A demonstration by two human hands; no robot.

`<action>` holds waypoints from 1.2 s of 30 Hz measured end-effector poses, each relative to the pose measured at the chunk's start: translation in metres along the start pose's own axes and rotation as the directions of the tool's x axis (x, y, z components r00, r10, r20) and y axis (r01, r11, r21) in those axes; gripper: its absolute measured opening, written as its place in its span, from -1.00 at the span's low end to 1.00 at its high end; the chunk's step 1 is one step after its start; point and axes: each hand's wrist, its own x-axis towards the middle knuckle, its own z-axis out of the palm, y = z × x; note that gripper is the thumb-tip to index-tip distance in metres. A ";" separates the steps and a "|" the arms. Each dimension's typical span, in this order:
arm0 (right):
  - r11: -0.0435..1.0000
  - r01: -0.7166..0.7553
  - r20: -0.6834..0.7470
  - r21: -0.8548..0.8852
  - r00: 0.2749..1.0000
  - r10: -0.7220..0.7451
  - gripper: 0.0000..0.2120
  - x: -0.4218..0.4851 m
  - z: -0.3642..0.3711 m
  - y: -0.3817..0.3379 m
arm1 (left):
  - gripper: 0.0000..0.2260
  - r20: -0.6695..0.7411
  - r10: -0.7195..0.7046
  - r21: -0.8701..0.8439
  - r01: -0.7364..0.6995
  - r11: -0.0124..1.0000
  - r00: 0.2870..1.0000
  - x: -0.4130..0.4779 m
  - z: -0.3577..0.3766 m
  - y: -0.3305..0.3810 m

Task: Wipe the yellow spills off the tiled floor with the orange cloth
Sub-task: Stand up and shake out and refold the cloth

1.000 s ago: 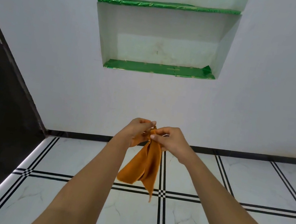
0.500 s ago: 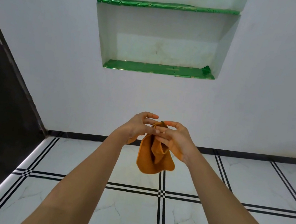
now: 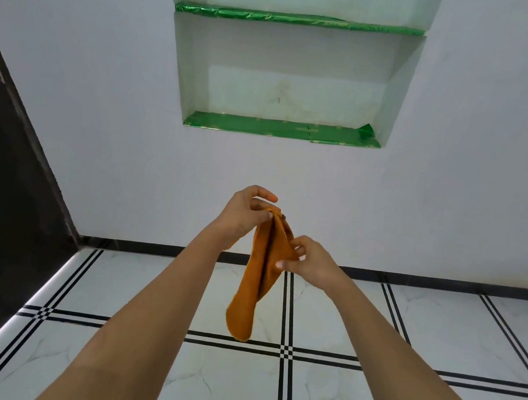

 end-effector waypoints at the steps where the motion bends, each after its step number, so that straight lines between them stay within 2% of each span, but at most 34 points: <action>1: 0.997 -0.014 -0.002 -0.081 1.000 0.014 -0.48 0.003 0.000 0.004 | -0.82 -0.006 0.005 0.016 -0.005 1.000 1.000 0.000 -0.004 0.001; 4: 0.971 -0.065 -0.116 -0.229 0.992 0.039 -0.57 0.008 -0.008 0.003 | -0.83 -0.039 0.007 0.106 -0.003 0.994 0.999 -0.004 -0.017 -0.001; 7: 0.983 -0.052 -0.248 -0.178 0.969 0.006 -0.74 0.008 -0.020 -0.007 | -0.83 -0.057 0.013 0.188 -0.002 0.982 0.998 -0.010 -0.031 -0.010; 9: 0.996 -0.016 -0.191 -0.093 0.982 -0.002 -0.80 0.000 -0.028 -0.015 | -0.83 -0.041 0.007 0.177 0.001 0.984 0.999 -0.020 -0.038 -0.014; 11: 0.999 0.009 -0.054 -0.034 0.998 -0.010 -0.82 -0.007 -0.037 -0.023 | -0.85 -0.001 0.024 0.148 -0.023 0.989 1.000 -0.027 -0.046 -0.011; 12: 0.999 0.038 -0.028 0.012 0.999 -0.038 -0.82 -0.009 -0.045 -0.029 | -0.86 -0.011 0.045 0.101 -0.044 0.994 0.999 -0.027 -0.051 -0.006; 14: 0.967 0.145 -0.138 0.210 0.984 -0.117 -0.80 -0.006 -0.064 -0.050 | -0.85 -0.122 0.062 -0.088 -0.073 0.993 0.991 -0.014 -0.061 0.013; 15: 0.910 0.193 -0.227 0.368 0.967 -0.113 -0.74 0.000 -0.073 -0.060 | -0.81 -0.158 0.024 -0.228 -0.060 0.972 0.987 -0.006 -0.066 0.025; 16: 0.834 0.200 -0.268 0.515 0.961 -0.065 -0.63 0.006 -0.079 -0.067 | -0.74 -0.126 -0.037 -0.339 -0.008 0.941 0.991 0.002 -0.068 0.032; 17: 0.791 0.144 -0.230 0.595 0.973 -0.005 -0.50 0.011 -0.079 -0.066 | -0.62 -0.037 -0.112 -0.367 0.091 0.926 0.993 0.004 -0.066 0.031; 18: 0.791 0.040 -0.122 0.610 0.992 0.045 -0.39 0.013 -0.073 -0.060 | -0.50 0.081 -0.189 -0.355 0.206 0.912 0.979 0.001 -0.061 0.023; 20: 0.797 -0.200 0.169 0.570 0.978 0.124 -0.27 0.012 -0.045 -0.032 | -0.34 0.295 -0.338 -0.355 0.431 0.830 0.894 -0.012 -0.047 -0.012; 21: 0.793 -0.275 0.265 0.543 0.953 0.149 -0.27 0.007 -0.030 -0.014 | -0.33 0.360 -0.389 -0.349 0.509 0.787 0.848 -0.024 -0.038 -0.031; 23: 0.795 -0.307 0.315 0.523 0.936 0.154 -0.41 -0.001 -0.012 0.011 | -0.47 0.388 -0.431 -0.307 0.555 0.773 0.815 -0.041 -0.024 -0.060; 25: 0.777 -0.292 0.302 0.558 0.943 0.137 -0.49 -0.002 -0.006 0.024 | -0.63 0.349 -0.437 -0.257 0.533 0.806 0.829 -0.047 -0.019 -0.075; 28: 0.742 -0.278 0.322 0.611 0.943 0.088 -0.36 0.002 -0.010 0.021 | -0.55 0.288 -0.401 -0.360 0.486 0.796 0.870 -0.039 -0.023 -0.076; 30: 0.790 -0.274 0.310 0.548 0.944 0.112 -0.31 0.005 -0.014 0.013 | -0.57 0.171 -0.380 -0.421 0.416 0.806 0.909 -0.032 -0.027 -0.066; 33: 0.840 -0.241 0.148 0.486 0.970 0.192 -0.37 0.009 -0.015 -0.002 | -0.46 0.054 -0.352 -0.407 0.343 0.847 0.934 -0.025 -0.029 -0.055; 36: 0.813 -0.156 0.010 0.561 0.983 0.182 -0.44 0.016 -0.021 -0.013 | -0.32 0.096 -0.299 -0.287 0.314 0.905 0.949 -0.020 -0.035 -0.050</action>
